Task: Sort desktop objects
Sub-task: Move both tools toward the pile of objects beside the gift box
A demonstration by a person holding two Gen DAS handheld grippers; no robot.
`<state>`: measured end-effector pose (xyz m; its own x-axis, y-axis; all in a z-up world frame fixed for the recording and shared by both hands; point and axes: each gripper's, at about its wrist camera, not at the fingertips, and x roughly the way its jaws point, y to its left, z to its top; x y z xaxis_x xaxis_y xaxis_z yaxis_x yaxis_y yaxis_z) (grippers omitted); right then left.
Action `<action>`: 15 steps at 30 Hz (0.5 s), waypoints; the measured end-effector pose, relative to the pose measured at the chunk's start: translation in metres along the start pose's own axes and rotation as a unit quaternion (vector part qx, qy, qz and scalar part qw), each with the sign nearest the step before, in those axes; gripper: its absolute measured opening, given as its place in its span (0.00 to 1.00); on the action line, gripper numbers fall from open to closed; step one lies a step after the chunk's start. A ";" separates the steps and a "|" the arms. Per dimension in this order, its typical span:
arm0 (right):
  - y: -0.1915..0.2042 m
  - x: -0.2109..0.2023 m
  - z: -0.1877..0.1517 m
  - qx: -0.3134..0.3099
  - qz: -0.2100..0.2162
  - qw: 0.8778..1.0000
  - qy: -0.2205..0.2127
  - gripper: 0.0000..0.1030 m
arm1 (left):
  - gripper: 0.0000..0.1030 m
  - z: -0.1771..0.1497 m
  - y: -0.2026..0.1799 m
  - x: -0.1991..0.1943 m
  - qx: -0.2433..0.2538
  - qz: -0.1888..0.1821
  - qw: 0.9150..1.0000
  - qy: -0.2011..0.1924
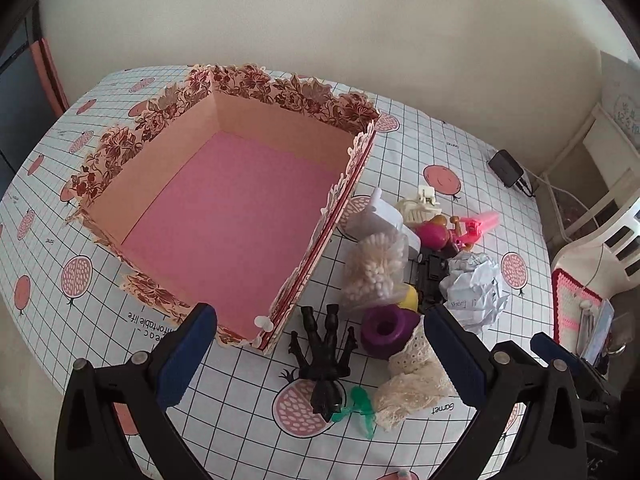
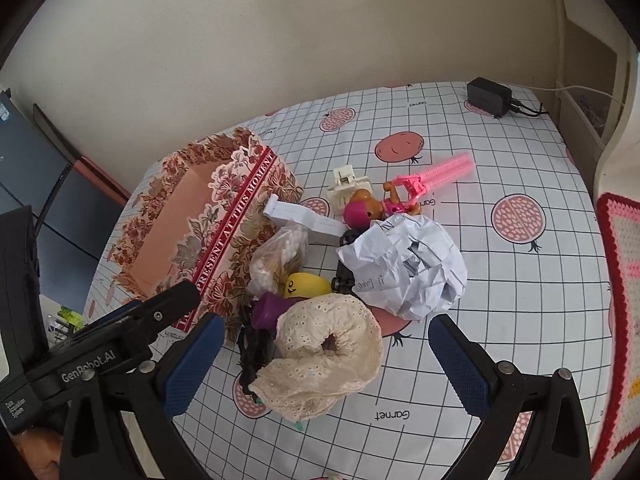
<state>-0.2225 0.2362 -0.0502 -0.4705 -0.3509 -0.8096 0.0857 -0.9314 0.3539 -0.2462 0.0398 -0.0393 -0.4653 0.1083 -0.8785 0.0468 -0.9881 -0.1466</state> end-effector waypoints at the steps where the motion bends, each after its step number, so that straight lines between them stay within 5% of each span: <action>1: 0.001 0.001 -0.002 -0.003 0.003 1.000 0.000 1.00 | 1.00 -0.002 0.001 0.000 -0.002 -0.002 1.000 0.000; 15: -0.007 0.028 -0.028 -0.005 0.006 1.000 0.024 0.98 | 0.99 -0.029 0.009 0.013 0.032 0.054 0.998 -0.011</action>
<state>-0.2118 0.2300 -0.0878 -0.4259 -0.3665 -0.8272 0.1011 -0.9278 0.3591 -0.2259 0.0356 -0.0651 -0.4807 -0.0009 -0.8769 0.0417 -0.9989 -0.0218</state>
